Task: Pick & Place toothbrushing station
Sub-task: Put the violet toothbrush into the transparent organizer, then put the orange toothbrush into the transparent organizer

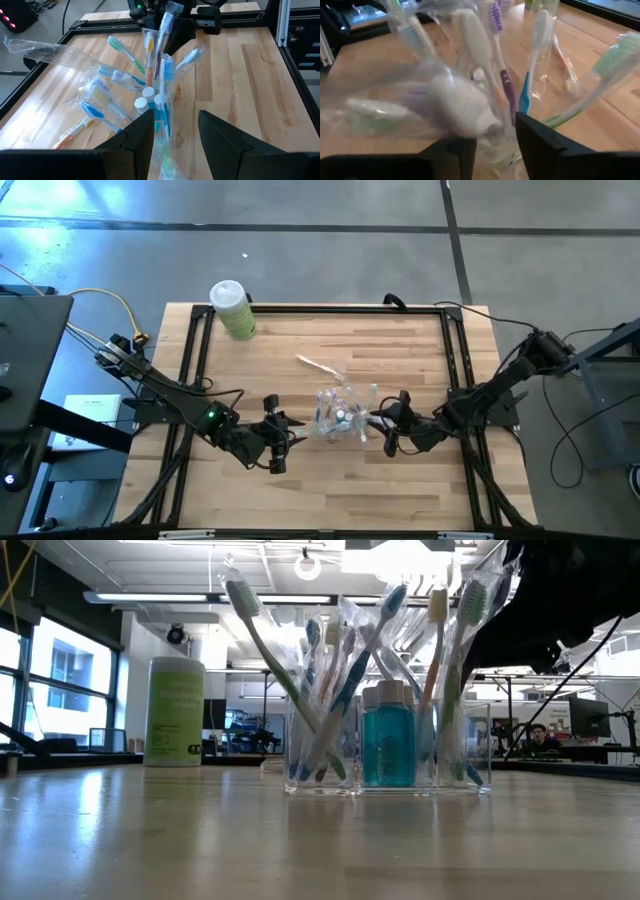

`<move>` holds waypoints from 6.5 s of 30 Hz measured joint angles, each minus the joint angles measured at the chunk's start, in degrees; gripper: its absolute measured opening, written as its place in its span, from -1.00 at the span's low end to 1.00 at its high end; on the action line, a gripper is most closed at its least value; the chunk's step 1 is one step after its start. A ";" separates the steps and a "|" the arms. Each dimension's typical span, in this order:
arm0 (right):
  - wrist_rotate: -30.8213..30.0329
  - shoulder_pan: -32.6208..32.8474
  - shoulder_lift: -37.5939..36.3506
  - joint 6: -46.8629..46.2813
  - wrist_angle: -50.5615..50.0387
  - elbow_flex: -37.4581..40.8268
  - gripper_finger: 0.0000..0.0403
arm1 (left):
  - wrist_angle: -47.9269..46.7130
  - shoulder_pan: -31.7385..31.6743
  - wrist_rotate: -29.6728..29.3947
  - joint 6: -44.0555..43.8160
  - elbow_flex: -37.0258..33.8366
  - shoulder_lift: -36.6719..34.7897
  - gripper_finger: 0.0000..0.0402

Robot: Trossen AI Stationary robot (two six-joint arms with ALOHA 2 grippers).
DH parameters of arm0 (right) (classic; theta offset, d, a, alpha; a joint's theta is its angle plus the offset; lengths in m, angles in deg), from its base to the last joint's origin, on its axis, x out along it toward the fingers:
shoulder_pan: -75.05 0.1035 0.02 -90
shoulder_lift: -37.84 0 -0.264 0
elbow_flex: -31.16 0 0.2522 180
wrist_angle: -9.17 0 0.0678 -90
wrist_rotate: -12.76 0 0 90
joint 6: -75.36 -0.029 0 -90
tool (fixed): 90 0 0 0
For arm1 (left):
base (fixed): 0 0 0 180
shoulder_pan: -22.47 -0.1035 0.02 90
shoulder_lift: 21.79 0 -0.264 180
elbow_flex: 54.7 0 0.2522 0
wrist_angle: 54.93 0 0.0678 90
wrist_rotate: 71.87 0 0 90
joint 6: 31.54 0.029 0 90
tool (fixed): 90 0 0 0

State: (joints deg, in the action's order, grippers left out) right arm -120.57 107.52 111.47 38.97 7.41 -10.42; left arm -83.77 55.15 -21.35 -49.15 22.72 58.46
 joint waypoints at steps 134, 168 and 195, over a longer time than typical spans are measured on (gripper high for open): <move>23.97 8.19 -0.11 -16.43 -6.50 0.01 -0.13 | -10.79 -38.81 3.30 18.54 -0.20 -10.95 -0.95; 22.10 8.44 -0.11 -7.91 2.45 0.01 -0.13 | 104.83 -4.27 -0.18 13.27 -39.81 22.18 -0.93; 21.39 10.67 -0.11 -6.88 3.32 0.03 -0.13 | 104.87 -15.32 16.47 5.73 -31.82 33.07 -0.92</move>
State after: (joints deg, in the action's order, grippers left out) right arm -99.18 118.19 111.36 32.09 10.73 -10.39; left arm 21.09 39.83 -4.88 -43.42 -9.10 91.52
